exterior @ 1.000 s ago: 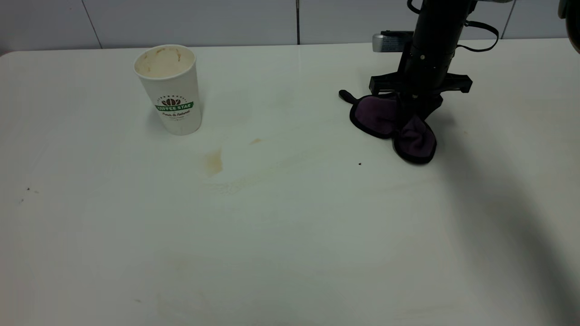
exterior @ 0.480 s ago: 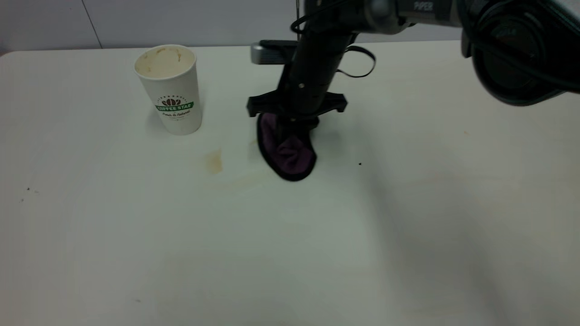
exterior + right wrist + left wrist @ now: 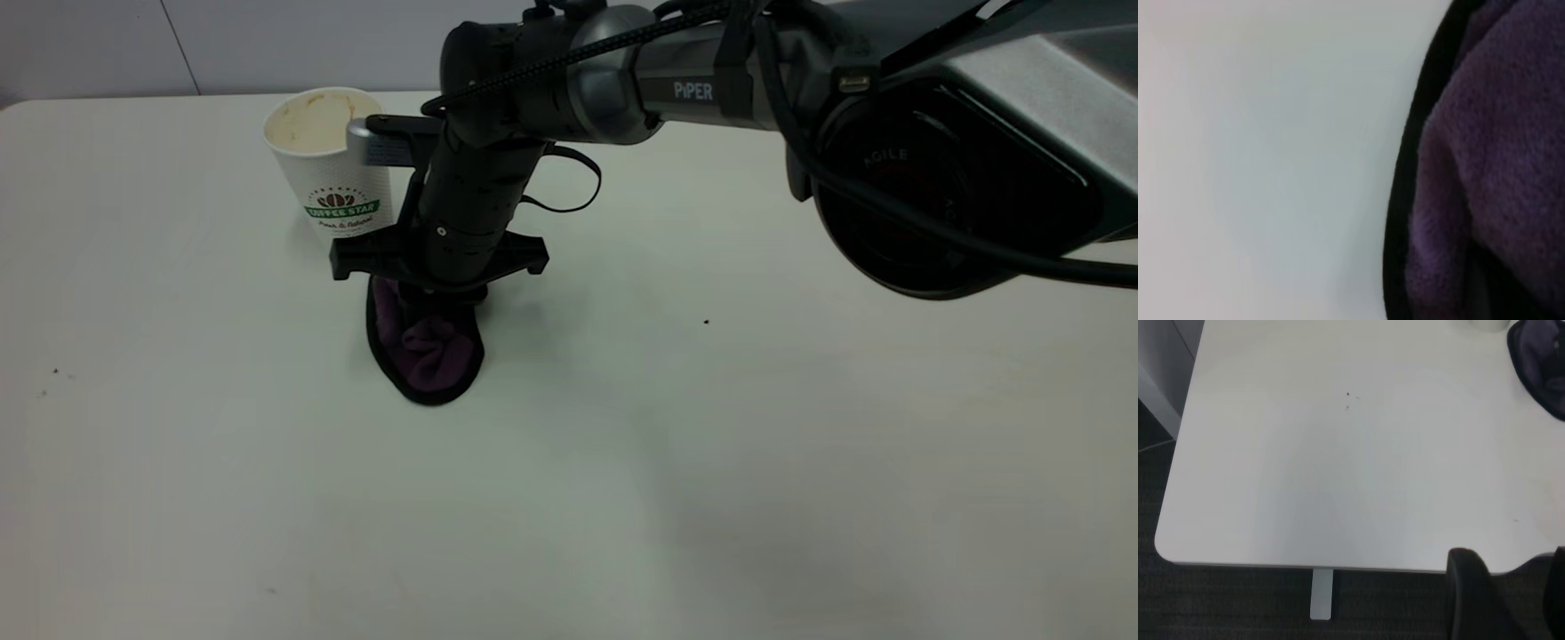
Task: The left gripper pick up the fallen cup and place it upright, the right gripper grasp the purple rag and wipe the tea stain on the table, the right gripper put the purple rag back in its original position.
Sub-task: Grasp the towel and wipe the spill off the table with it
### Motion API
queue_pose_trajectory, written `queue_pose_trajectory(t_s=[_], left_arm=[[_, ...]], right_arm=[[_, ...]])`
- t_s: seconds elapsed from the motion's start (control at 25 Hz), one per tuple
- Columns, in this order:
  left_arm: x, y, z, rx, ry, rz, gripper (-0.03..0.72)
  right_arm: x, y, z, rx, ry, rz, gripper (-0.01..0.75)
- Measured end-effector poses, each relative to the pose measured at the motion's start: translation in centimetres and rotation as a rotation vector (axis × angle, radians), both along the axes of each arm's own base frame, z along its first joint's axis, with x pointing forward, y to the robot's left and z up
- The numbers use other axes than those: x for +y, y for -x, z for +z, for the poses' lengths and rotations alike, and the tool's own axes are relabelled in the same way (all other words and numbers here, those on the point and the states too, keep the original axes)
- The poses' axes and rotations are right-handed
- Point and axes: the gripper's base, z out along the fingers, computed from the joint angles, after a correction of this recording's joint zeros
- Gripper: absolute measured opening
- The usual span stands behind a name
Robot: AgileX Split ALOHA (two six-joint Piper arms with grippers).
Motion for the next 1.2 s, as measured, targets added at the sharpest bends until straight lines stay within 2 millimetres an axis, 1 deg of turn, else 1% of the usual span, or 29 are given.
queue_pose_trajectory(t_s=[0.08,0.2,0.28,0.36,0.4,0.52,0.64,0.76,0.8,0.92,1.08,1.2], left_arm=[[0.0,0.0,0.0,0.0,0.0,0.0,0.307],[0.0,0.0,0.0,0.0,-0.001,-0.001,0.307],[0.0,0.0,0.0,0.0,-0.001,-0.001,0.307],[0.0,0.0,0.0,0.0,-0.001,-0.001,0.307],[0.0,0.0,0.0,0.0,-0.001,-0.001,0.307],[0.0,0.0,0.0,0.0,-0.001,-0.001,0.307],[0.0,0.0,0.0,0.0,-0.001,-0.001,0.307],[0.0,0.0,0.0,0.0,-0.001,-0.001,0.307],[0.0,0.0,0.0,0.0,-0.001,-0.001,0.307],[0.0,0.0,0.0,0.0,-0.001,-0.001,0.307],[0.0,0.0,0.0,0.0,-0.001,-0.001,0.307],[0.0,0.0,0.0,0.0,-0.001,-0.001,0.307]], right_arm=[[0.5,0.3,0.0,-0.002,-0.011,-0.007,0.108],[0.2,0.1,0.0,-0.012,-0.001,-0.021,0.108],[-0.6,-0.6,-0.1,-0.015,0.021,-0.046,0.108],[-2.5,-2.0,-0.2,-0.017,0.056,-0.078,0.108],[-3.5,-2.7,-0.2,-0.013,0.075,-0.098,0.108],[-8.2,-5.4,0.0,0.011,0.15,-0.162,0.108],[-13.8,-7.9,0.2,0.055,0.239,-0.235,0.11],[-18.8,-9.3,0.2,0.11,0.32,-0.292,0.112],[-20.3,-9.7,0.2,0.129,0.338,-0.308,0.112],[-23.9,-10.3,0.2,0.179,0.374,-0.338,0.112],[-28.1,-10.7,0.2,0.234,0.423,-0.366,0.114],[-30.6,-10.8,0.2,0.268,0.455,-0.384,0.114]])
